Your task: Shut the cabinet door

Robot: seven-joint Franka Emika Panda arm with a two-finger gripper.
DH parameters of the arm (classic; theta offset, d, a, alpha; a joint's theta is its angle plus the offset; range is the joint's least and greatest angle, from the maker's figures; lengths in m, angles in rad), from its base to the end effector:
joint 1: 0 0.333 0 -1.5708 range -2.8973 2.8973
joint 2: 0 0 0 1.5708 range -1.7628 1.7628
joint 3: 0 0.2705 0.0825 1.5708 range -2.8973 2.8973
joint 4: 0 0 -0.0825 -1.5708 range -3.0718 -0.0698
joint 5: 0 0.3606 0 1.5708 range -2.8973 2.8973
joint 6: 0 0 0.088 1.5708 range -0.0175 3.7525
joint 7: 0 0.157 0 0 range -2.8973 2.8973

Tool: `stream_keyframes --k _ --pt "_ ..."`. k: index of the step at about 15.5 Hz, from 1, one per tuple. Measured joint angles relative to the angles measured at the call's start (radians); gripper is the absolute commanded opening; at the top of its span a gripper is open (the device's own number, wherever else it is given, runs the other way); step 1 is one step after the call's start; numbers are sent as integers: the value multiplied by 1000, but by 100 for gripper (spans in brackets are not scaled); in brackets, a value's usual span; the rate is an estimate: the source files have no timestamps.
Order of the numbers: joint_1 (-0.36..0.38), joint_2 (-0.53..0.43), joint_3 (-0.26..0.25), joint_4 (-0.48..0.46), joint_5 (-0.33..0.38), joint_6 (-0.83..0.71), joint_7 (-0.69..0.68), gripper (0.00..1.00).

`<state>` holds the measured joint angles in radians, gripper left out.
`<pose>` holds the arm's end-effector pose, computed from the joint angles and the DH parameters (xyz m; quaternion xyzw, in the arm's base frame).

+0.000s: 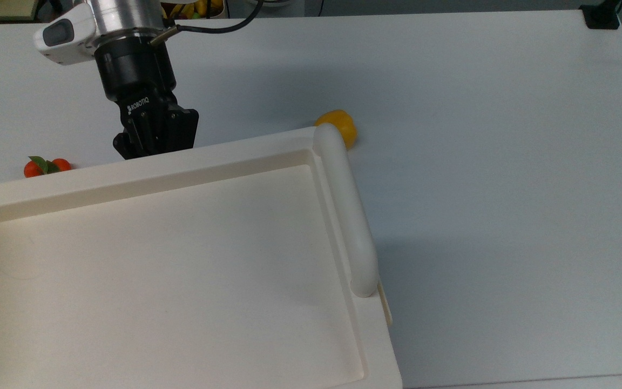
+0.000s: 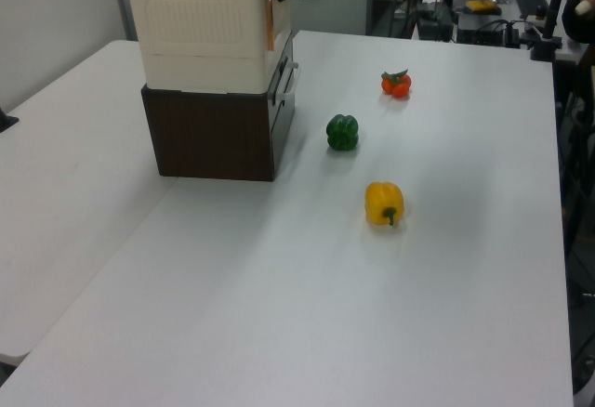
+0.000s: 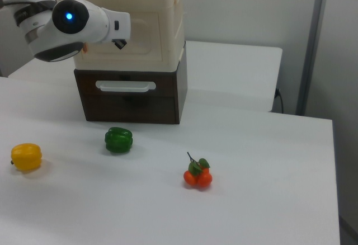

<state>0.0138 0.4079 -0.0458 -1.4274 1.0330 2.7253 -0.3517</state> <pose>0.7272 -0.0322 0.4960 -0.8291 0.1872 -0.4400 0.2897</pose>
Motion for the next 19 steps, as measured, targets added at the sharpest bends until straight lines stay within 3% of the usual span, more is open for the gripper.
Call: stream_keyframes --k 3,6,8,10,13,14,19 --pt "-28 -46 -8 -35 -45 -172 -20 5" --pt "-73 -120 -73 -53 -227 -519 -25 24" --pt "-92 -171 -98 -57 -403 -715 -20 49" --pt "-90 -220 -101 -62 -581 -864 38 99" --pt "-70 -294 -99 -69 -784 -1063 173 100" --pt "-62 -317 -99 -70 -821 -1116 198 100" --pt "-4 -433 -93 -75 -863 -1265 299 100"
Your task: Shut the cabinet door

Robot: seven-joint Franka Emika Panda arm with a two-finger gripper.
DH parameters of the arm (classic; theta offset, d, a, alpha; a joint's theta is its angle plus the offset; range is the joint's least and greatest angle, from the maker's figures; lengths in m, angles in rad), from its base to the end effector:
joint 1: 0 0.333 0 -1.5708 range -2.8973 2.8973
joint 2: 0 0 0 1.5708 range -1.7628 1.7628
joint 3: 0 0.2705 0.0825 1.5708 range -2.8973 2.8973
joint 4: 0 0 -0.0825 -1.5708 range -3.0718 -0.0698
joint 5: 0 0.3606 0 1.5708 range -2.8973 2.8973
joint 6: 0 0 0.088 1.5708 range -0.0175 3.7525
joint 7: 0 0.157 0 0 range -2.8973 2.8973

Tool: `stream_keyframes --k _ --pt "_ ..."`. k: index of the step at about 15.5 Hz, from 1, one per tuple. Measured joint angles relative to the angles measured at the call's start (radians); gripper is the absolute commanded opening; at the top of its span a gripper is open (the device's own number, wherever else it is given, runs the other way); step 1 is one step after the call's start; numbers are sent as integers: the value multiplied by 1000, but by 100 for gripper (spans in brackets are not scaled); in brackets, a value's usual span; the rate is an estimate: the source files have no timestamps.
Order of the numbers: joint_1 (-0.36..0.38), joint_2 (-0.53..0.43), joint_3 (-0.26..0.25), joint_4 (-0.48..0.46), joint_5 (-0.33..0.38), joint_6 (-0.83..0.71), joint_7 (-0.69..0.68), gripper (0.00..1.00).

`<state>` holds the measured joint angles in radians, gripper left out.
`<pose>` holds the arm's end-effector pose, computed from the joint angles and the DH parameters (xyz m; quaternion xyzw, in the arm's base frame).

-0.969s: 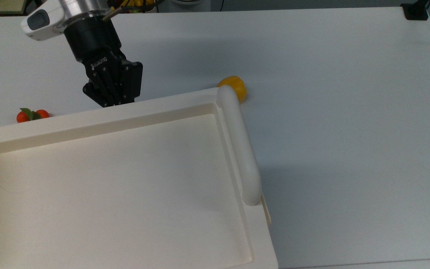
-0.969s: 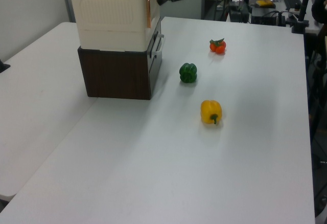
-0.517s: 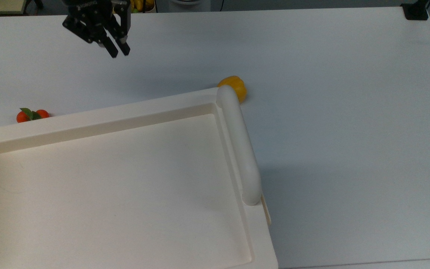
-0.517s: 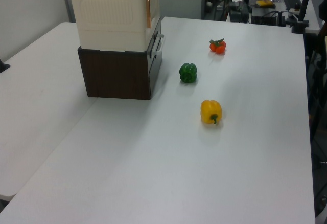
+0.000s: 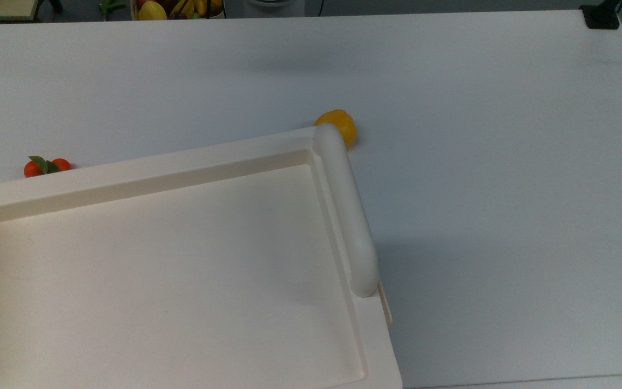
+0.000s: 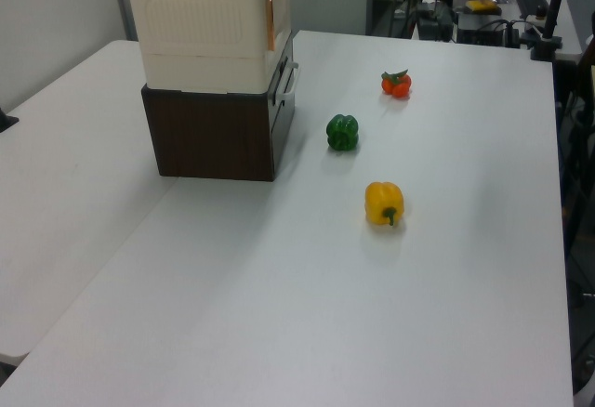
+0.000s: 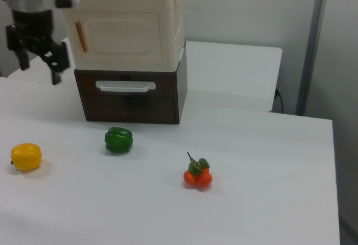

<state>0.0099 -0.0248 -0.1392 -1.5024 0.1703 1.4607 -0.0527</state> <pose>0.5115 -0.0390 0.5651 -0.9958 0.0295 0.0006 0.0867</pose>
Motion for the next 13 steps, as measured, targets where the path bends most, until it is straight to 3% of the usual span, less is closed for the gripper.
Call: stream_keyframes --k 4,7,10,13 --pt "50 -24 70 -11 -31 10 125 100" --pt "63 -20 125 -61 -76 136 127 100" --pt "60 -10 128 -118 -93 260 22 100" --pt "57 -5 120 -129 -95 286 -20 100"
